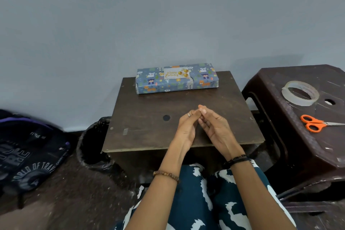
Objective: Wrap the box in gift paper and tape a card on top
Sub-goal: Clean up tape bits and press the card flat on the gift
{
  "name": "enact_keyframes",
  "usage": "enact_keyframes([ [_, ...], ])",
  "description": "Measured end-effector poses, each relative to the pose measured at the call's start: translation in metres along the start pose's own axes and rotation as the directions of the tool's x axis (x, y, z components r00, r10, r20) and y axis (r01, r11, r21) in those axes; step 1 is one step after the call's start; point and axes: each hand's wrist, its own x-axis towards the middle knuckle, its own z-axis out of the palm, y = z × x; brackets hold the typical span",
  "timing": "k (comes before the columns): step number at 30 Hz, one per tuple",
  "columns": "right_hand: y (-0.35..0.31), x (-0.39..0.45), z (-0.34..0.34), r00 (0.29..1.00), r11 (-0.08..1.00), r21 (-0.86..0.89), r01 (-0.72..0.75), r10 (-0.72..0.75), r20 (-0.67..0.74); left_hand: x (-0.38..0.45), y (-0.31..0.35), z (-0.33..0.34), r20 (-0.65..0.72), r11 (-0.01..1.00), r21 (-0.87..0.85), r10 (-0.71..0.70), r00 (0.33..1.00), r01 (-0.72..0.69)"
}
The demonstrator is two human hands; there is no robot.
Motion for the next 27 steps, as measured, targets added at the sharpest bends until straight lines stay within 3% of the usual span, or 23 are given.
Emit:
enact_keyframes([
  [5,0.022,0.002,0.027,0.996,0.997,-0.063,-0.04,0.045,0.076,-0.032,0.021,-0.037,-0.052,1.0,-0.019,0.022,0.998,-0.023],
  [7,0.028,0.006,0.039,0.99,0.988,-0.149,-0.049,0.067,0.123,-0.045,0.031,-0.052,-0.103,0.987,0.14,0.087,0.991,-0.072],
  [9,0.037,0.007,0.051,0.979,0.968,-0.241,-0.064,0.107,0.171,-0.053,0.041,-0.066,-0.211,0.908,0.404,0.208,0.955,-0.109],
  [11,0.048,0.007,0.062,0.967,0.942,-0.33,-0.059,0.136,0.214,-0.059,0.051,-0.079,-0.247,0.725,0.681,0.361,0.9,-0.104],
  [13,0.059,0.008,0.072,0.962,0.906,-0.421,-0.035,0.145,0.232,-0.064,0.057,-0.094,-0.209,0.452,0.891,0.484,0.85,-0.039],
  [15,0.065,0.009,0.078,0.966,0.869,-0.495,0.006,0.123,0.227,-0.071,0.061,-0.109,-0.154,0.203,0.978,0.565,0.811,0.044],
  [17,0.072,0.012,0.083,0.973,0.836,-0.546,0.045,0.087,0.212,-0.076,0.064,-0.131,-0.152,0.082,0.988,0.626,0.765,0.129],
  [20,0.082,0.01,0.088,0.981,0.807,-0.581,0.11,0.006,0.194,-0.079,0.069,-0.157,-0.21,0.095,0.976,0.643,0.737,0.196],
  [27,0.096,0.006,0.097,0.972,0.753,-0.627,0.2,-0.072,0.224,-0.07,0.079,-0.177,-0.161,0.01,0.983,0.516,0.841,0.182],
])
